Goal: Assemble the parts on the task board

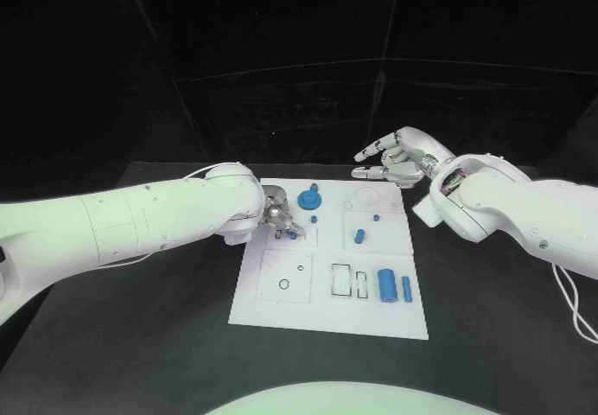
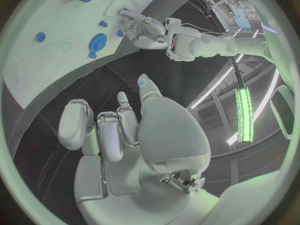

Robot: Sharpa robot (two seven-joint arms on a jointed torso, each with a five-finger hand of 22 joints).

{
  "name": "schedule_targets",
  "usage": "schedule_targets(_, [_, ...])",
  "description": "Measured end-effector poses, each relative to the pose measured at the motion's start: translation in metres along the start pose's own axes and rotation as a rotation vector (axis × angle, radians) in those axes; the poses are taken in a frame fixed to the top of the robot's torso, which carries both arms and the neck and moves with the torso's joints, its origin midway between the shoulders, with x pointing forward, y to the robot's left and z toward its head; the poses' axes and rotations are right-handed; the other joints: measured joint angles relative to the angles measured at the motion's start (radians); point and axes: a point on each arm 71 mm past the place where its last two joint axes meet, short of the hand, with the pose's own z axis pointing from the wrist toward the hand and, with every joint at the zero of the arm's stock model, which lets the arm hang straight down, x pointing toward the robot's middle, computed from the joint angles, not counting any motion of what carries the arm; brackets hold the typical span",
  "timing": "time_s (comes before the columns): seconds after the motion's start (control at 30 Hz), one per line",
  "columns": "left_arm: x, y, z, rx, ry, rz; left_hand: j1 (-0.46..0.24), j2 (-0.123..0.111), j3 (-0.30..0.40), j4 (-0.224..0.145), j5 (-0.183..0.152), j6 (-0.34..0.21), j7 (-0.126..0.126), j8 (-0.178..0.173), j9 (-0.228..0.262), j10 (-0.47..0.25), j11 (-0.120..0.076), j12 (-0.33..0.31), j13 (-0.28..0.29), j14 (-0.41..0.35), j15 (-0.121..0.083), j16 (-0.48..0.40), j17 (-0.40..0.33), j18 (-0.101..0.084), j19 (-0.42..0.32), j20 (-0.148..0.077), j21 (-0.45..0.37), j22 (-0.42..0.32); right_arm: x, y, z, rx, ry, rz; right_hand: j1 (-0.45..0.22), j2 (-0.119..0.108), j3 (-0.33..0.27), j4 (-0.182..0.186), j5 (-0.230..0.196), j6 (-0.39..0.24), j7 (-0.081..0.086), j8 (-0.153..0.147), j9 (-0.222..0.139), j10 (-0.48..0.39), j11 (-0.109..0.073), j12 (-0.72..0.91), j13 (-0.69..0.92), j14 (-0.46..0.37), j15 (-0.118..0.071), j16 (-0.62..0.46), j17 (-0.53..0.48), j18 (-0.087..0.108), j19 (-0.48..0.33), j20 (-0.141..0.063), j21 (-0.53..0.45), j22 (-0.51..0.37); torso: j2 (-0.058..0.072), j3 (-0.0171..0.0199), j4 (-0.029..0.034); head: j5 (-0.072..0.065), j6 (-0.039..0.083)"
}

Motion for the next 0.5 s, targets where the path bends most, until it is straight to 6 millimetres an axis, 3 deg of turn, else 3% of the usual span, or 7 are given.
schedule_targets(0.17, [0.0,0.002,-0.002,0.001,-0.003,-0.006,-0.003,-0.003,-0.085,0.044,-0.049,0.007,0.0,-0.001,0.0,0.004,-0.004,0.006,0.005,-0.001,-0.001,0.0,0.0,0.0,0.0,0.0,0.0,0.0,0.0,0.0,0.0,0.0,-0.001,0.0,0.0,0.0,0.0,0.0,0.0,0.0,0.0,0.0,0.0,0.0,0.0,0.0,0.0,0.0,0.0,0.0,0.0,0.0,0.0,0.0,0.0,-0.001,0.0,-0.0004,0.0005,-0.002,0.002])
schedule_targets(0.5, [-0.017,0.0,-0.015,0.035,-0.061,-0.088,-0.045,-0.005,-0.202,0.055,-0.055,0.007,0.0,-0.001,0.005,0.004,-0.004,0.009,0.003,0.003,-0.004,0.0,0.0,0.0,0.0,-0.007,0.0,0.0,-0.001,-0.001,0.001,0.001,-0.003,-0.001,0.0,0.0,-0.003,0.003,0.004,0.0,0.0,0.0,0.0,0.0,0.0,0.0,0.0,0.0,0.0,0.0,0.0,0.0,0.0,0.0,0.0,-0.004,0.0,-0.0004,0.0008,-0.002,0.009])
